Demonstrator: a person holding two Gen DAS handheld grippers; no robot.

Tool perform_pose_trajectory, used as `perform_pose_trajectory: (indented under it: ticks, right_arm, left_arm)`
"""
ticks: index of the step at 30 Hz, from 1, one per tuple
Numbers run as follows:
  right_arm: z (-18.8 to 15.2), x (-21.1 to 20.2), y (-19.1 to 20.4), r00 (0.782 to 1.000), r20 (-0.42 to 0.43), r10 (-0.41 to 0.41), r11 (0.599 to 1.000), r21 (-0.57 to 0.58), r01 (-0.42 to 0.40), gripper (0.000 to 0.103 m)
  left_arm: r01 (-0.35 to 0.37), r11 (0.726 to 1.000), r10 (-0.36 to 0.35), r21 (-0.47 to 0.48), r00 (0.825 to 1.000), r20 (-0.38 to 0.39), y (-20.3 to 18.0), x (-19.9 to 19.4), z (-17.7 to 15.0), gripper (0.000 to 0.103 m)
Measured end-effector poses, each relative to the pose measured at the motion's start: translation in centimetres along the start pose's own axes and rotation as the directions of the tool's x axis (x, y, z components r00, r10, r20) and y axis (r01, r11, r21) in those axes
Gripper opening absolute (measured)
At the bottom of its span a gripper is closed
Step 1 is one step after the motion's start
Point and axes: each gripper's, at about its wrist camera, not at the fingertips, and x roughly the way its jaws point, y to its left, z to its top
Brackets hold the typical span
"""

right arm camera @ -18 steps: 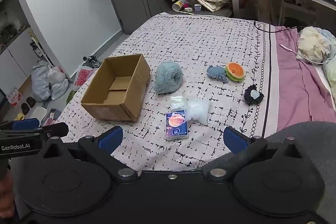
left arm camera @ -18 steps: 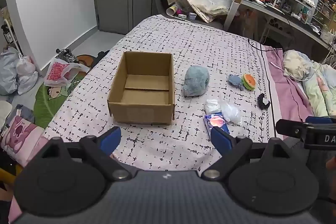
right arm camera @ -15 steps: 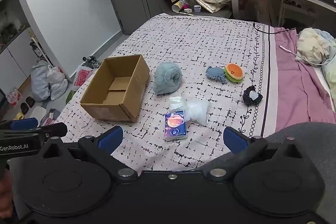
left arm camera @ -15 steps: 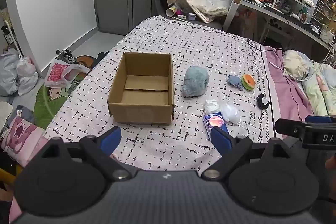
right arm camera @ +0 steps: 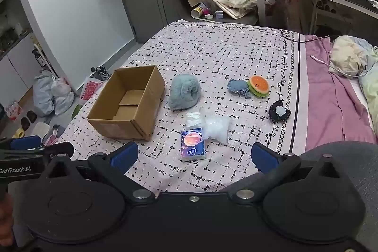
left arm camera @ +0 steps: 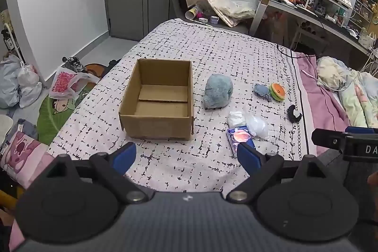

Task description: Organize soft objects

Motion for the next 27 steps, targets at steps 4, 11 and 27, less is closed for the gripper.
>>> perform_pose_trajectory:
  ticks: [4, 11, 27]
  right_arm:
    - [-0.14, 0.19, 0.15, 1.0, -0.006, 0.002, 1.0, -0.003, -0.002, 0.103]
    - [-0.18, -0.1, 0.16, 1.0, -0.002, 0.003, 1.0, -0.009, -0.003, 0.103]
    - [-0.13, 0.1, 0.21, 1.0, -0.003, 0.015, 1.0, -0.01, -0.015, 0.103]
  left_arm:
    - [-0.001, 1.0, 0.001, -0.008, 1.0, -0.001, 0.27, -0.08, -0.31, 0.091]
    - [0.001, 1.0, -0.001, -0.024, 1.0, 0.002, 0.77, -0.07, -0.31, 0.091]
    - [0.008, 0.999, -0.008, -0.035, 1.0, 0.01, 0.96, -0.01, -0.12, 0.091]
